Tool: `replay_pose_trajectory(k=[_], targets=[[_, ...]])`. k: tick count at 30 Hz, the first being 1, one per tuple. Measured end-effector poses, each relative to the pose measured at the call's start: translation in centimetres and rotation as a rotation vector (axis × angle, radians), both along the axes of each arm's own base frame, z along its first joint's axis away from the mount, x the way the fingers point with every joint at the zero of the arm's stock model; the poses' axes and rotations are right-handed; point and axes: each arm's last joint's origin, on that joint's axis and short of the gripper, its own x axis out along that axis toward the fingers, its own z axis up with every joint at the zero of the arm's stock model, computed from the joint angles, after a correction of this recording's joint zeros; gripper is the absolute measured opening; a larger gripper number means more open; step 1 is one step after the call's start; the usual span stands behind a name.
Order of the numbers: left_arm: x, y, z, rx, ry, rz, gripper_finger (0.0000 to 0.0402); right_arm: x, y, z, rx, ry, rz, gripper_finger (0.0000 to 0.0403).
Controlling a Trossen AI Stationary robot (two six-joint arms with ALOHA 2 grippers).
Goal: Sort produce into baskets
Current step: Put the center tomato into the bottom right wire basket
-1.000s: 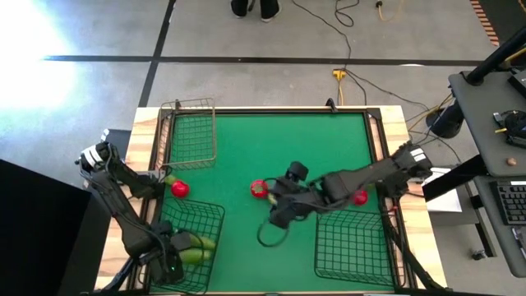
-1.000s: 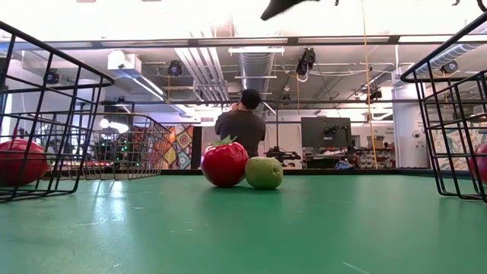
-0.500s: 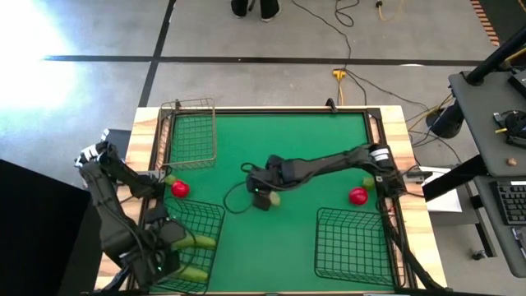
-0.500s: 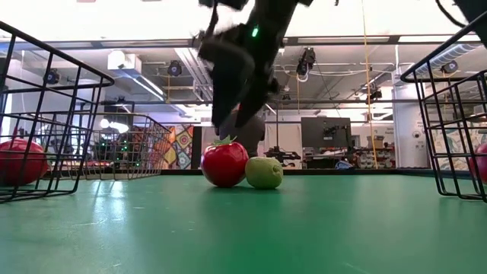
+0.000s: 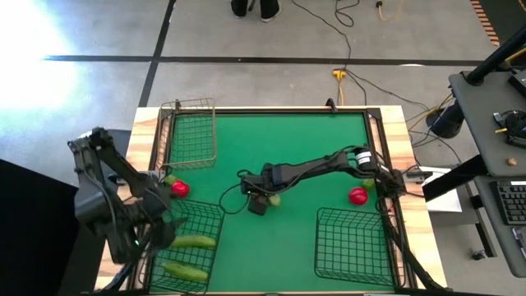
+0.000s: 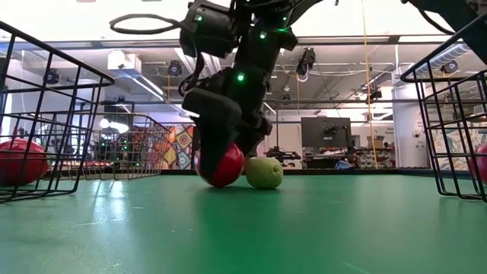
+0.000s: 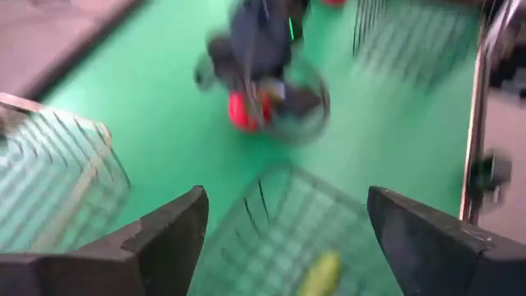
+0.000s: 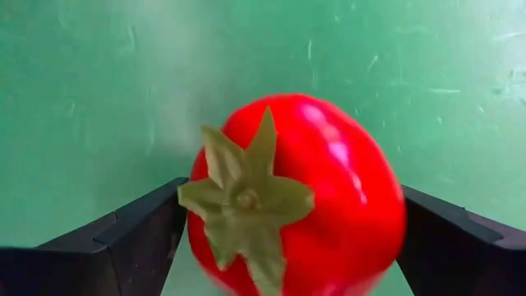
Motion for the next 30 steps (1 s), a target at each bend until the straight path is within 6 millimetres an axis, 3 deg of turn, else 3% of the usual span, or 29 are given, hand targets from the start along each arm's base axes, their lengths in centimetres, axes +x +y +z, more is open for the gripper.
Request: replay_pose_trajectory(k=[8, 11, 14, 17, 20, 23, 26, 30], targets=[[-1.7, 3.7, 0.5, 0.045, -0.243, 0.073, 0.0306, 0.5, 0.0, 0.3, -0.005, -0.058, -0.02, 0.0318], [-2.2, 4.7, 0.0, 0.047, -0.305, 0.106, 0.0306, 0.4, 0.1, 1.3, -0.004, -0.089, -0.019, 0.0303], [-2.6, 5.5, -0.6, 0.033, -0.334, 0.129, 0.0306, 0.1, 0.6, 3.9, 0.001, -0.142, -0.008, 0.0303], [-2.9, 6.0, -1.4, 0.015, -0.34, 0.145, 0.0306, -1.4, 2.0, 8.3, 0.012, -0.191, 0.026, 0.0303], [-3.3, 6.5, -2.0, -0.005, -0.337, 0.157, 0.0306, -4.8, 4.6, 13.4, 0.042, -0.204, 0.057, 0.0305], [-3.4, 6.8, -2.5, -0.009, -0.33, 0.158, 0.0306, -9.4, 7.6, 17.3, 0.12, -0.19, 0.022, 0.0307], [-3.6, 7.0, -2.8, -0.005, -0.332, 0.158, 0.0306, -14.0, 10.7, 19.6, 0.228, -0.152, -0.079, 0.0306], [-3.7, 7.3, -3.0, 0.013, -0.356, 0.161, 0.0306, -19.2, 14.8, 19.9, 0.328, -0.04, -0.257, 0.0307]])
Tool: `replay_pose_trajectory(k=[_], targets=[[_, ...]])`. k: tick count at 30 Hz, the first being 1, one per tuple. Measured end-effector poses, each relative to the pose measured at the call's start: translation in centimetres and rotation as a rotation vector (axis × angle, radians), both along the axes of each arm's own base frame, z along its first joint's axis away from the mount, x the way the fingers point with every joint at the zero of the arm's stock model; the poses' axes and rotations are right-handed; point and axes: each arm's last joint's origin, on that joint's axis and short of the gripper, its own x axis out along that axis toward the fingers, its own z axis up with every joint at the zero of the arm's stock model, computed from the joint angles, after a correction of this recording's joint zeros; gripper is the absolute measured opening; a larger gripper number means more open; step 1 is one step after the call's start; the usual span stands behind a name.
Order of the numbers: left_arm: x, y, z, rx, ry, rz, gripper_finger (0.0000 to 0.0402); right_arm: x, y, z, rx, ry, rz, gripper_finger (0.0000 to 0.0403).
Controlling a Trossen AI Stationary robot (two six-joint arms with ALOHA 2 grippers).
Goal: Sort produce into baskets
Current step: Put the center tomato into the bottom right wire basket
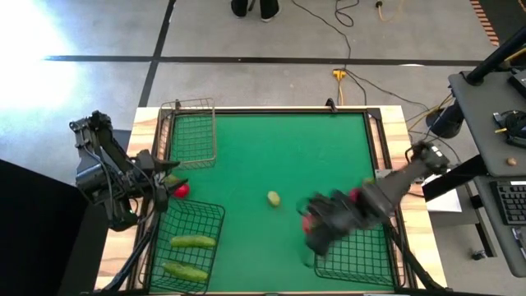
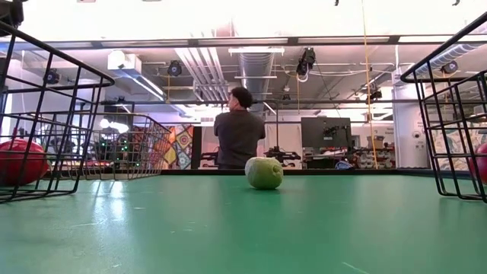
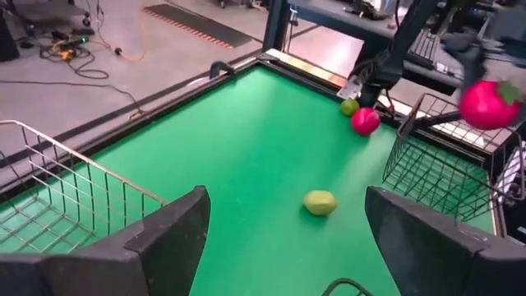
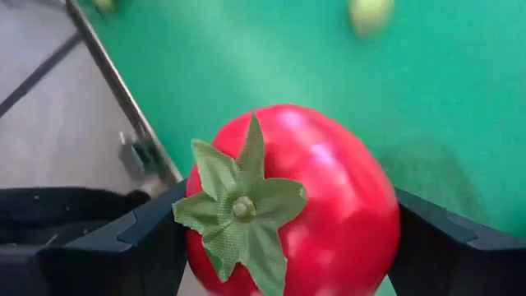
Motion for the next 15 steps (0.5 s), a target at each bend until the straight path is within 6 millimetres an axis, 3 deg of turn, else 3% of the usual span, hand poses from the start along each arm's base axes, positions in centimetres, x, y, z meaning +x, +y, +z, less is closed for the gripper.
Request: replay_pose_trajectory(k=[3, 7, 11, 15], targets=[[0.0, 0.1, 0.1, 0.016, -0.033, 0.007, 0.0306, -2.6, 2.6, -1.3, 0.026, 0.123, -0.122, 0.0308], [0.0, 0.1, 0.2, 0.031, -0.053, 0.011, 0.0306, -4.4, 4.7, -4.7, 0.081, 0.313, -0.32, 0.0309], [0.0, 0.0, 0.6, 0.027, -0.044, 0.002, 0.0306, -5.9, 5.4, -8.7, 0.071, 0.51, -0.51, 0.031], [0.2, -0.3, 1.1, 0.031, 0.002, -0.032, 0.0306, -7.1, 4.9, -11.9, 0.051, 0.555, -0.649, 0.031]])
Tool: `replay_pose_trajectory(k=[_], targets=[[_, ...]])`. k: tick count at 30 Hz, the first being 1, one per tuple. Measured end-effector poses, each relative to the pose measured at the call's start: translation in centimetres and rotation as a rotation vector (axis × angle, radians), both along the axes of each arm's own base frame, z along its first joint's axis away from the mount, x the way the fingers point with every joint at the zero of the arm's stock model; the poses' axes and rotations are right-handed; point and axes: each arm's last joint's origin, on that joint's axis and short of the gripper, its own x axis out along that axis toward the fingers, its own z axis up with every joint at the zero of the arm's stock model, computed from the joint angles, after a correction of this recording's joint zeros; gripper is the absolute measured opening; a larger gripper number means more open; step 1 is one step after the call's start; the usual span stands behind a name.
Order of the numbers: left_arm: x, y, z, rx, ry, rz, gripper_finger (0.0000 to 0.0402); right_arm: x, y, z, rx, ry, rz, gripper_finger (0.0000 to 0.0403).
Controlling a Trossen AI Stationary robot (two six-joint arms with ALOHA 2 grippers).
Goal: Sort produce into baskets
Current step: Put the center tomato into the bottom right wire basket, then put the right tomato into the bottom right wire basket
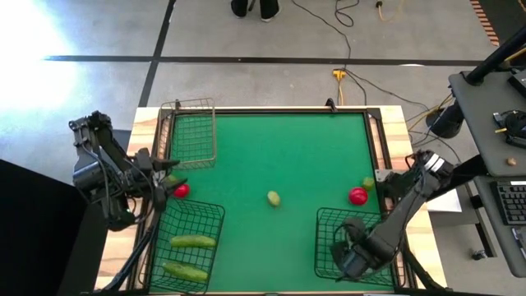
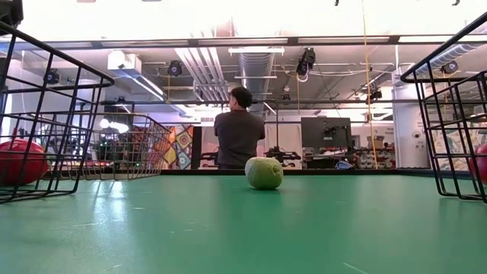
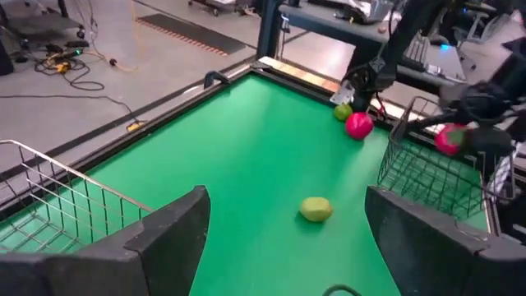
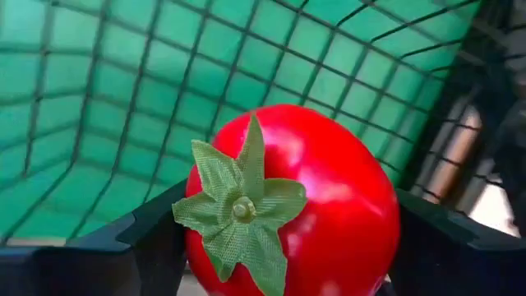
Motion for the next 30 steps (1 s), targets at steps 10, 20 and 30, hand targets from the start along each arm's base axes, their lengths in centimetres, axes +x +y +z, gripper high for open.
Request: replay_pose_trajectory(k=[10, 20, 30], targets=[[0.6, -1.1, 0.5, 0.034, 0.029, -0.034, 0.0322, -0.7, -1.2, -6.7, 0.054, -0.046, -0.078, 0.0347], [0.6, -1.2, 0.4, 0.009, 0.073, -0.049, 0.0334, 0.3, -0.3, 1.2, 0.109, -0.065, -0.005, 0.0379], [0.7, -1.2, 0.6, 0.045, -0.013, -0.019, 0.0334, 1.3, -6.1, 9.8, -0.217, -0.324, -0.016, 0.0379]])
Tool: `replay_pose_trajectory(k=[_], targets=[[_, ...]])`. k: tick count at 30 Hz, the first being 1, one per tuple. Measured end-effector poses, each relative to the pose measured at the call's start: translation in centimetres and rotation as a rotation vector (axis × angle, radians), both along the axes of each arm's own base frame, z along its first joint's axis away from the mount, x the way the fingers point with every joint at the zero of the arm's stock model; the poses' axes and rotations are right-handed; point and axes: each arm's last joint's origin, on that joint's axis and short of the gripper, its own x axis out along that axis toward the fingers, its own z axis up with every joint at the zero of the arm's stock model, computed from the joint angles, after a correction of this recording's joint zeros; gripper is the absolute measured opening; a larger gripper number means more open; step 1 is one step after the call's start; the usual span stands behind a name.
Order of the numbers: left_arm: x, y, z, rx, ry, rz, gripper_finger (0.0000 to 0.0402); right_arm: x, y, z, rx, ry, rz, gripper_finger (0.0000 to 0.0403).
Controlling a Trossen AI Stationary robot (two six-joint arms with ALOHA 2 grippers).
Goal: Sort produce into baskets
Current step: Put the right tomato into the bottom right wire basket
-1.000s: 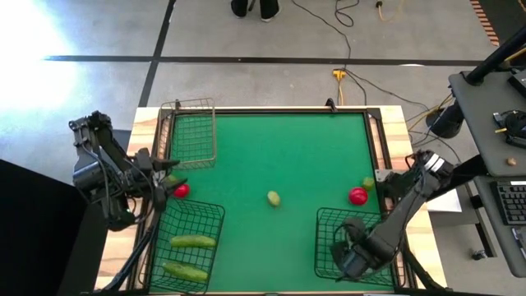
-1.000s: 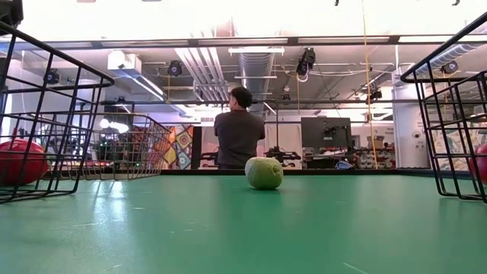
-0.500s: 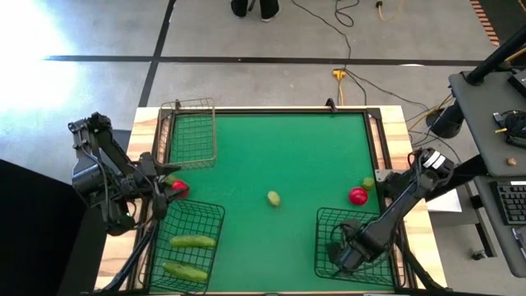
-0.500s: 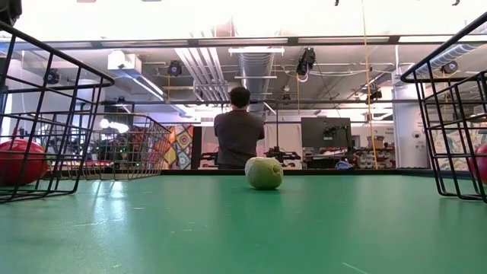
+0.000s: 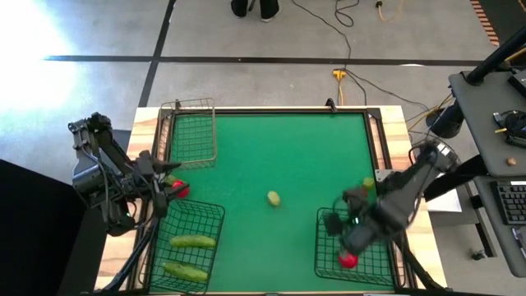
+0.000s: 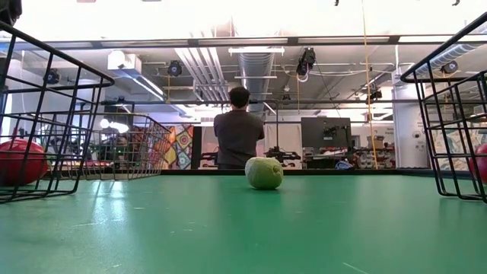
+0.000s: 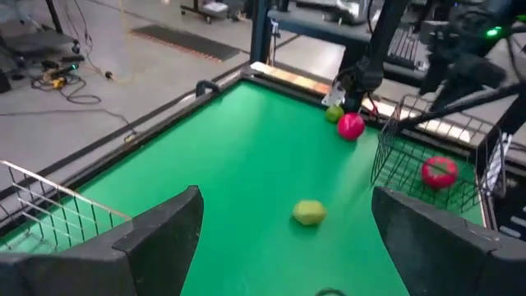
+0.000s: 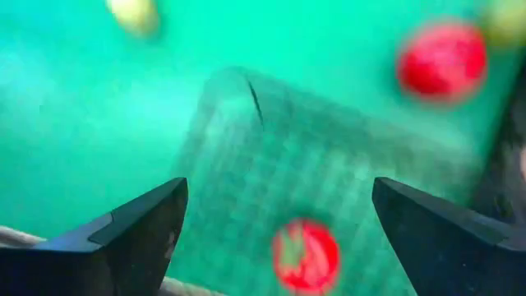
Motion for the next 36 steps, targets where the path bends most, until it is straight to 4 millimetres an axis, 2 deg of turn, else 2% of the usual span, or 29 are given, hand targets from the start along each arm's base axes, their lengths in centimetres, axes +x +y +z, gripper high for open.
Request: replay_pose_trajectory(k=[4, 8, 13, 16, 21, 24, 27, 36], targets=[[0.1, -0.1, 0.1, -0.006, -0.015, 0.003, 0.0334, 0.4, -5.1, -0.5, -0.089, 0.008, -0.098, 0.0379], [0.2, -0.4, 0.1, -0.032, -0.023, 0.001, 0.0334, -0.4, -10.0, -3.0, -0.128, 0.102, -0.252, 0.0379], [0.3, -0.5, 0.0, -0.054, -0.005, -0.007, 0.0334, -2.3, -13.0, -6.6, -0.062, 0.207, -0.423, 0.0379], [0.4, -0.7, -0.1, -0.049, -0.002, -0.007, 0.0334, -3.7, -13.5, -8.5, 0.018, 0.218, -0.499, 0.0379], [0.8, -1.4, -0.5, -0.021, 0.013, -0.006, 0.0334, -5.3, -13.0, -11.5, 0.157, 0.255, -0.581, 0.038], [1.1, -1.9, -0.8, -0.003, 0.021, -0.005, 0.0334, -5.3, -12.6, -12.9, 0.162, 0.219, -0.612, 0.038], [1.3, -2.3, -1.0, 0.001, 0.025, -0.005, 0.0334, -5.6, -12.5, -14.3, 0.142, 0.26, -0.655, 0.038], [2.0, -3.4, -1.6, -0.034, 0.042, -0.001, 0.0334, -5.2, -12.4, -16.6, 0.144, 0.305, -0.703, 0.038]])
